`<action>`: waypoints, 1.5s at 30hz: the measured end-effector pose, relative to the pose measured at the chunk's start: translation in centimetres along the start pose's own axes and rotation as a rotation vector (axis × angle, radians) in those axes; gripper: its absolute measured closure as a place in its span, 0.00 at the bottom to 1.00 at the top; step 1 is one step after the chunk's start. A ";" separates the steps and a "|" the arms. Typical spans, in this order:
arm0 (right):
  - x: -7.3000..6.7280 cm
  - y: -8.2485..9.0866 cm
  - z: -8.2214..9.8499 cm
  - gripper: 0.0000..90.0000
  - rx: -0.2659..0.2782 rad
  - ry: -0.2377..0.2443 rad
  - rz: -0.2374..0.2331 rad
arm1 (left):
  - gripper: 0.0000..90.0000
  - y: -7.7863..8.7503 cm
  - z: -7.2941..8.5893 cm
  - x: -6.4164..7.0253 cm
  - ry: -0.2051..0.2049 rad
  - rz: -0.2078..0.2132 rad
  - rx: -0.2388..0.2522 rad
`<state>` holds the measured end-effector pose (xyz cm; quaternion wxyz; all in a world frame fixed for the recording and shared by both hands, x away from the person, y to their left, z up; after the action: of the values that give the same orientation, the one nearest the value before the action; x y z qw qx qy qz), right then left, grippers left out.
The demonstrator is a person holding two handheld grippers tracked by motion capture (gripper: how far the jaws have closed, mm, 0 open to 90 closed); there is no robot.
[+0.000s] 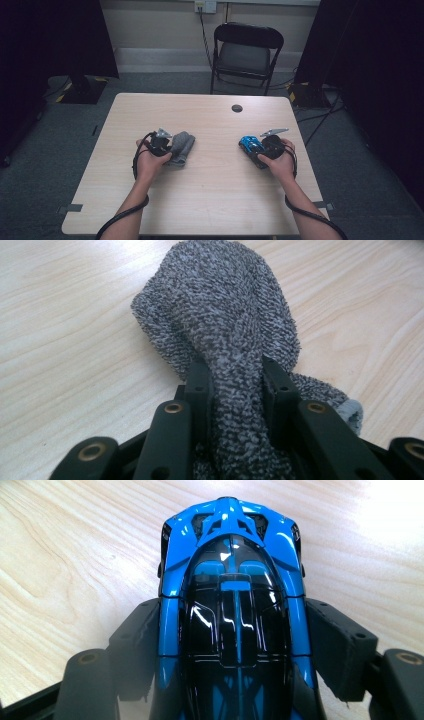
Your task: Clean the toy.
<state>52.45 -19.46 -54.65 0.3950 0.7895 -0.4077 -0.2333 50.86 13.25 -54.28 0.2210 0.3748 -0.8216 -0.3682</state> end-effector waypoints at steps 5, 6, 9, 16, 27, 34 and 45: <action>0.2 -0.3 0.4 0.31 -0.011 -0.007 0.003 | 0.77 -0.1 0.0 0.0 -0.002 0.000 0.000; 0.3 -0.4 0.5 0.31 -0.011 -0.008 0.008 | 0.75 -0.1 0.0 0.0 0.000 -0.002 0.007; 0.2 -0.4 0.6 0.31 -0.016 -0.002 0.013 | 0.74 -0.1 0.1 0.1 -0.003 0.002 0.007; 0.2 -0.6 0.6 0.31 -0.014 0.016 0.012 | 0.68 -0.1 0.2 0.2 -0.003 0.000 0.012; 0.2 -0.6 0.6 0.30 -0.007 0.035 0.024 | 0.50 0.0 -0.1 0.5 -0.007 -0.003 0.008; 0.3 -0.5 0.6 0.28 0.000 0.025 0.011 | 0.36 0.3 -0.6 0.6 -0.017 -0.017 0.019; 0.3 0.3 -0.1 0.24 0.019 0.018 0.005 | 0.26 0.8 -0.8 0.5 -0.010 -0.034 0.020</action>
<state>52.50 -19.76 -54.33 0.3915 0.7944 -0.4082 -0.2214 50.71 12.84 -53.15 0.2070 0.3890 -0.8200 -0.3653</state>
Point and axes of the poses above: each handheld gripper's, and its own axes: y roughly backward along the jaws, z roughly out of its underside, x roughly to its right, the point moved 9 cm from there along -y, roughly forward along the jaws, and after that the axes turned 5 degrees about -x, right-handed, at the moved point
